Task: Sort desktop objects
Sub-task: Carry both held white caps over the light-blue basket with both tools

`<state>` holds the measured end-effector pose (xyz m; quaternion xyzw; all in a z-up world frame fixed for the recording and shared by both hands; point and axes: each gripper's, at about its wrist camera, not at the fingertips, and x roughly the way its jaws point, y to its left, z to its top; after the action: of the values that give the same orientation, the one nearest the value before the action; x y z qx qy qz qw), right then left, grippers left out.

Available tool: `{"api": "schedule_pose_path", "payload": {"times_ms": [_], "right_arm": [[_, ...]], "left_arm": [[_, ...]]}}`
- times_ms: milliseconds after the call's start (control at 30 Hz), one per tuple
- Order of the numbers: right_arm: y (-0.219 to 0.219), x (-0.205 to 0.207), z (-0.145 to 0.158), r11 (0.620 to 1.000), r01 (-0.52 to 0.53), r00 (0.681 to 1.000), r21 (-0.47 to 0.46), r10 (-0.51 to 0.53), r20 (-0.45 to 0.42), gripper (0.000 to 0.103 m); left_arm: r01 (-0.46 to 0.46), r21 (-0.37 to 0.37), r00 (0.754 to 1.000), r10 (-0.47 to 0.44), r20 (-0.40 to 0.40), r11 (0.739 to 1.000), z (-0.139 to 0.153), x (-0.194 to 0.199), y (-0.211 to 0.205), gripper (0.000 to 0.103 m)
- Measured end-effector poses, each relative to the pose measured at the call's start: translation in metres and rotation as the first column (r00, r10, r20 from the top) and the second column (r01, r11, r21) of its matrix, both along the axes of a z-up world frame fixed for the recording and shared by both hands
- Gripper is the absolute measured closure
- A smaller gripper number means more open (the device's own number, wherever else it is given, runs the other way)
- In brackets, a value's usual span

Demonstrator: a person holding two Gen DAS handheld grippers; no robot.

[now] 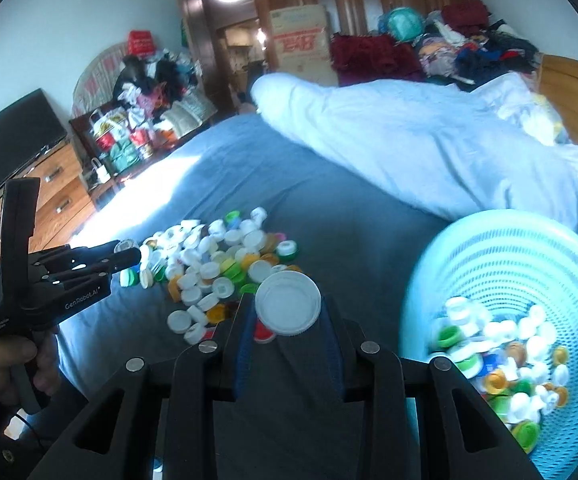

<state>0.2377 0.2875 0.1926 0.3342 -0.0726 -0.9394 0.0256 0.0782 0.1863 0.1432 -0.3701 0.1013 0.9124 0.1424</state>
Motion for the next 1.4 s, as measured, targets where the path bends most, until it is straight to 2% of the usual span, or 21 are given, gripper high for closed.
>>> {"api": "schedule_pose_path", "payload": {"times_ms": [233, 433, 767, 1000, 1133, 1200, 1333, 1400], "right_arm": [[0.045, 0.024, 0.018, 0.995, 0.096, 0.995, 0.003, -0.096, -0.034, 0.069], [0.080, 0.042, 0.026, 0.986, 0.165, 0.986, 0.001, -0.165, -0.039, 0.069], [0.112, 0.066, 0.031, 0.968, 0.252, 0.967, -0.012, -0.253, -0.040, 0.069], [0.141, 0.075, 0.027, 0.953, 0.302, 0.953, -0.016, -0.302, 0.006, 0.068], [0.158, 0.072, 0.018, 0.946, 0.323, 0.945, -0.019, -0.321, 0.057, 0.068], [0.167, 0.069, 0.012, 0.943, 0.331, 0.941, -0.032, -0.327, 0.087, 0.068], [0.178, 0.067, 0.003, 0.937, 0.345, 0.934, -0.055, -0.337, 0.120, 0.068], [0.178, 0.066, -0.001, 0.938, 0.343, 0.934, -0.057, -0.334, 0.127, 0.068]], "left_arm": [[0.114, 0.035, 0.993, -0.115, 0.024, 0.993, 0.010, 0.006, 0.055, 0.078], [0.210, 0.057, 0.977, -0.212, 0.027, 0.976, 0.024, 0.014, 0.104, 0.078], [0.354, 0.074, 0.931, -0.358, 0.065, 0.932, 0.041, 0.025, 0.188, 0.078], [0.434, 0.065, 0.891, -0.439, 0.114, 0.899, 0.041, 0.035, 0.242, 0.078], [0.470, 0.051, 0.866, -0.472, 0.168, 0.881, 0.039, 0.037, 0.271, 0.078], [0.482, 0.038, 0.850, -0.478, 0.221, 0.875, 0.032, 0.037, 0.284, 0.078], [0.474, 0.032, 0.834, -0.460, 0.305, 0.880, 0.016, 0.031, 0.296, 0.078], [0.472, 0.021, 0.833, -0.453, 0.317, 0.881, 0.011, 0.031, 0.297, 0.078]]}}
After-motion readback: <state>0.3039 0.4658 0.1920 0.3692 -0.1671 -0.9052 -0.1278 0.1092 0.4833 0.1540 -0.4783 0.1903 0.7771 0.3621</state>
